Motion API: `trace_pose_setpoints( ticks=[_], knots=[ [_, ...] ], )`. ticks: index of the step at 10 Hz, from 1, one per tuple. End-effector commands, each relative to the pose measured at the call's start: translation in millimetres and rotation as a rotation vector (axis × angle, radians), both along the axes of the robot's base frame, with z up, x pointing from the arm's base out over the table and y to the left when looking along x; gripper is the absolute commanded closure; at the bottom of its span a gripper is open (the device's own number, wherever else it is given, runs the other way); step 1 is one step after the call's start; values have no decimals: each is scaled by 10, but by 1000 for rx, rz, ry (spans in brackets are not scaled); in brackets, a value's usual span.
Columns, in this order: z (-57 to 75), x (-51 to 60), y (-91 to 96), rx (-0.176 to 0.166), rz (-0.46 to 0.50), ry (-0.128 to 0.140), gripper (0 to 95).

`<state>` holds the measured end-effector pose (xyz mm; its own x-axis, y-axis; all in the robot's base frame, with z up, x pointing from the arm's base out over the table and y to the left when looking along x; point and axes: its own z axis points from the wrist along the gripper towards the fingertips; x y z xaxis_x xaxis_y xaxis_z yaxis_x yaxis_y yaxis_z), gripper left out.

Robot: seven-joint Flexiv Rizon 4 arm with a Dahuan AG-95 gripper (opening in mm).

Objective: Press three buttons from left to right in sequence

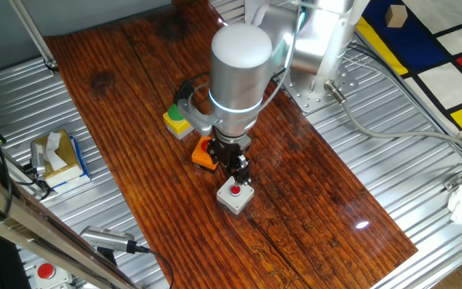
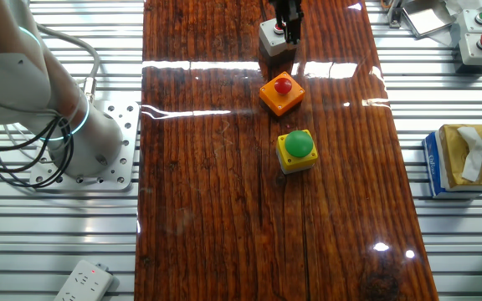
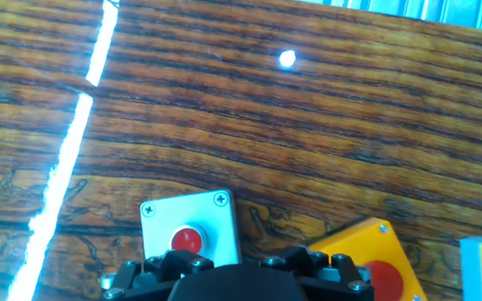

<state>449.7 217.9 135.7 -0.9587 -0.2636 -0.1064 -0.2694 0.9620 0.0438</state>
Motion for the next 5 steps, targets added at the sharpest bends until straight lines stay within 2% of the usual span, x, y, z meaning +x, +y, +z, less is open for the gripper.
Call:
trace_pose_setpoints(
  ticks=[1, 3, 4, 5],
  knots=[
    [44, -35, -56, -11, 31, 15, 380],
    [137, -109, -127, -14, 69, 28, 760],
    [191, -148, -127, -14, 68, 49, 760],
    [295, -251, -110, -8, 60, 82, 760]
  ],
)
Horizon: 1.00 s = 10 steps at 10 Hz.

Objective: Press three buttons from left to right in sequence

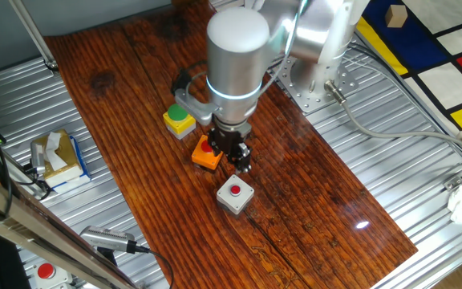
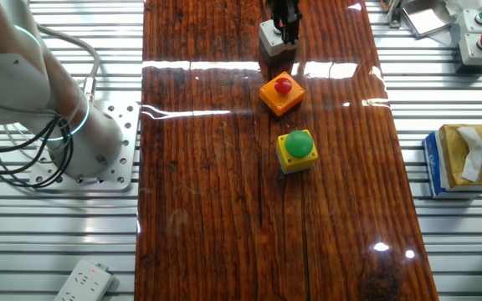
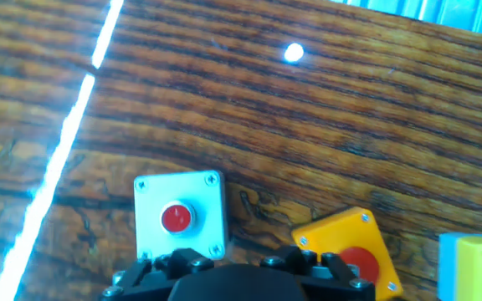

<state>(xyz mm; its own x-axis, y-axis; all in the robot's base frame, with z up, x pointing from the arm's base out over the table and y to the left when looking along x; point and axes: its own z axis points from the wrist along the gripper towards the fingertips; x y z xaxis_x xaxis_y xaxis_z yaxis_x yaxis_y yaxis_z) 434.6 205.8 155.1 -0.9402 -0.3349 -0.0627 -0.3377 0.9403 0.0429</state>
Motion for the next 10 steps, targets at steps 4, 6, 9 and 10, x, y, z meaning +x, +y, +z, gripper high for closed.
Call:
trace_pose_setpoints(
  ticks=[4, 6, 9, 10],
  knots=[
    [270, -293, 57, 14, -27, 71, 950],
    [324, -334, 94, 42, -52, 73, 950],
    [328, -331, 124, 32, -67, 74, 950],
    [324, -327, 127, 30, -64, 73, 950]
  ],
)
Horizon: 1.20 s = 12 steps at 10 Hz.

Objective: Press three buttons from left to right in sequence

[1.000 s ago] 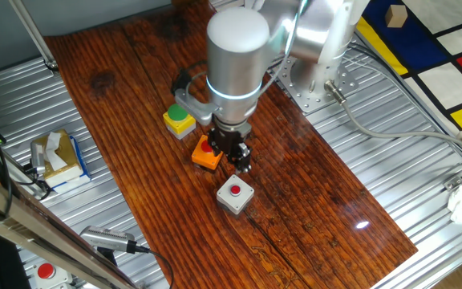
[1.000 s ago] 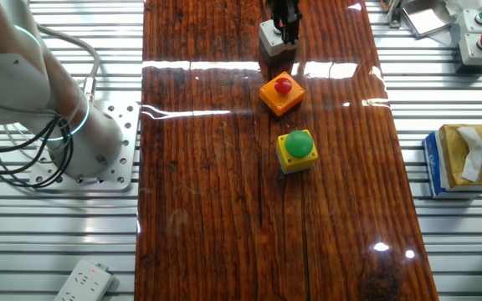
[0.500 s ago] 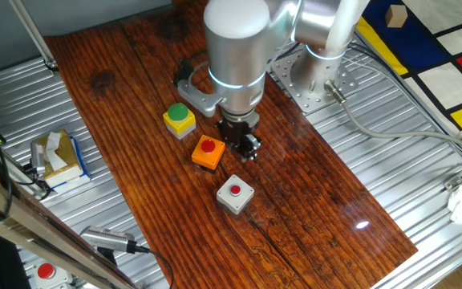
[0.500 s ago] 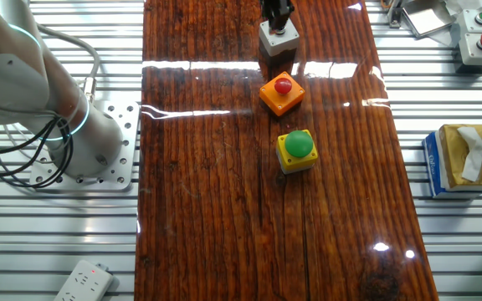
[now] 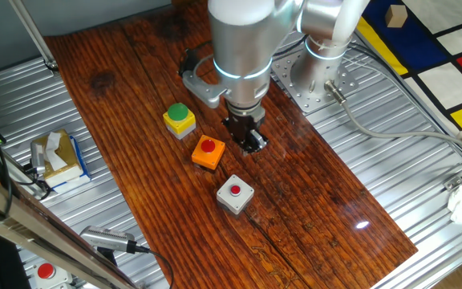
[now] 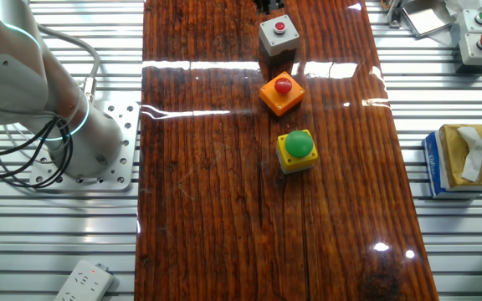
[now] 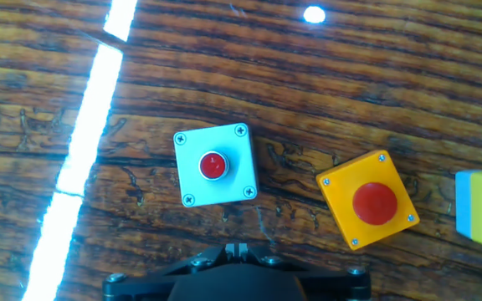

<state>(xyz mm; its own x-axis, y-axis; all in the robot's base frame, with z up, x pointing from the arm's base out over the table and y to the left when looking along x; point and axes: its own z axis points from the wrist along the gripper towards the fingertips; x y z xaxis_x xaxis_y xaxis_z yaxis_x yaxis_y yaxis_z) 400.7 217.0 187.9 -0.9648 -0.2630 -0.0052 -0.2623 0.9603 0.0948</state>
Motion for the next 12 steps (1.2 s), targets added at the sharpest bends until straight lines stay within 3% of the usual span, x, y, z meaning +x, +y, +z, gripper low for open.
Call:
trace_pose_setpoints(
  ticks=[1, 12],
  knots=[
    [-6, 15, 17, -11, 18, 1, 950],
    [-11, 19, 24, -32, 39, -1, 950]
  ],
)
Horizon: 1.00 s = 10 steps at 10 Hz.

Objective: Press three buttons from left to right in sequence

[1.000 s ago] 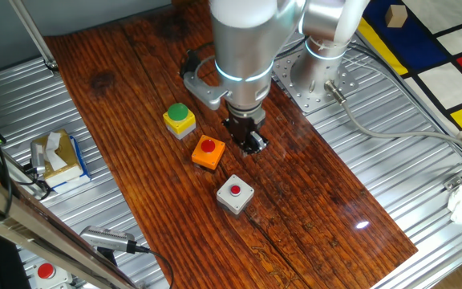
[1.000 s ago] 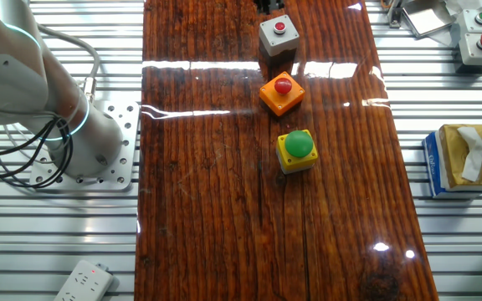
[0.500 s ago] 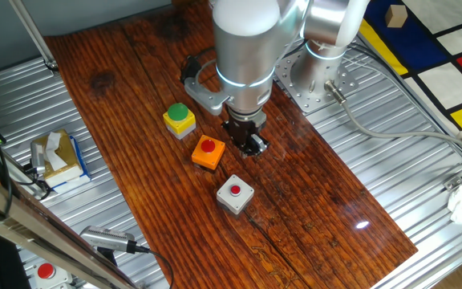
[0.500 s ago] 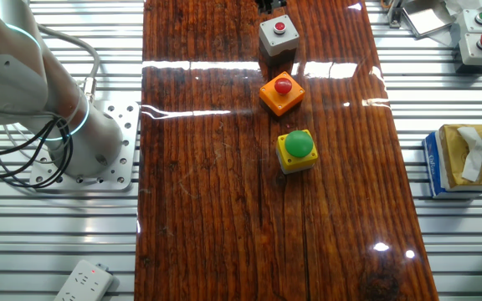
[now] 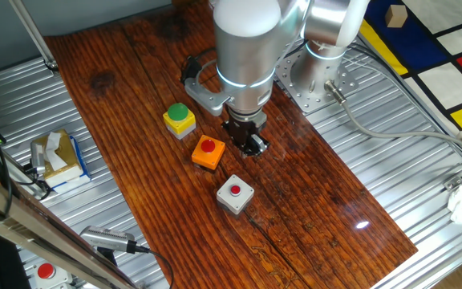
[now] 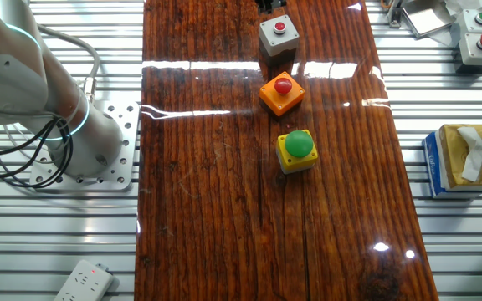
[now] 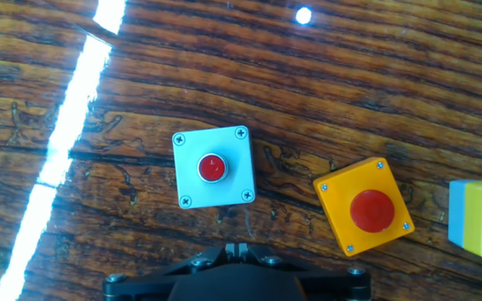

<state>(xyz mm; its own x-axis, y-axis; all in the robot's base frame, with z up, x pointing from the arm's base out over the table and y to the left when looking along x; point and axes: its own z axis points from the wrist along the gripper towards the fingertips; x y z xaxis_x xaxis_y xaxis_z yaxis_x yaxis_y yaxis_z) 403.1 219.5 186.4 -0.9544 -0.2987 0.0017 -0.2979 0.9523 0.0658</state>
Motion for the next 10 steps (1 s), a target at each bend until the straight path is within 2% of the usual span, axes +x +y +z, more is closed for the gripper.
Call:
trace_pose_setpoints(
  ticks=[1, 10],
  knots=[
    [4, -5, -1, -5, 2, 0, 950],
    [3, -4, -1, -15, 26, 1, 950]
  ],
)
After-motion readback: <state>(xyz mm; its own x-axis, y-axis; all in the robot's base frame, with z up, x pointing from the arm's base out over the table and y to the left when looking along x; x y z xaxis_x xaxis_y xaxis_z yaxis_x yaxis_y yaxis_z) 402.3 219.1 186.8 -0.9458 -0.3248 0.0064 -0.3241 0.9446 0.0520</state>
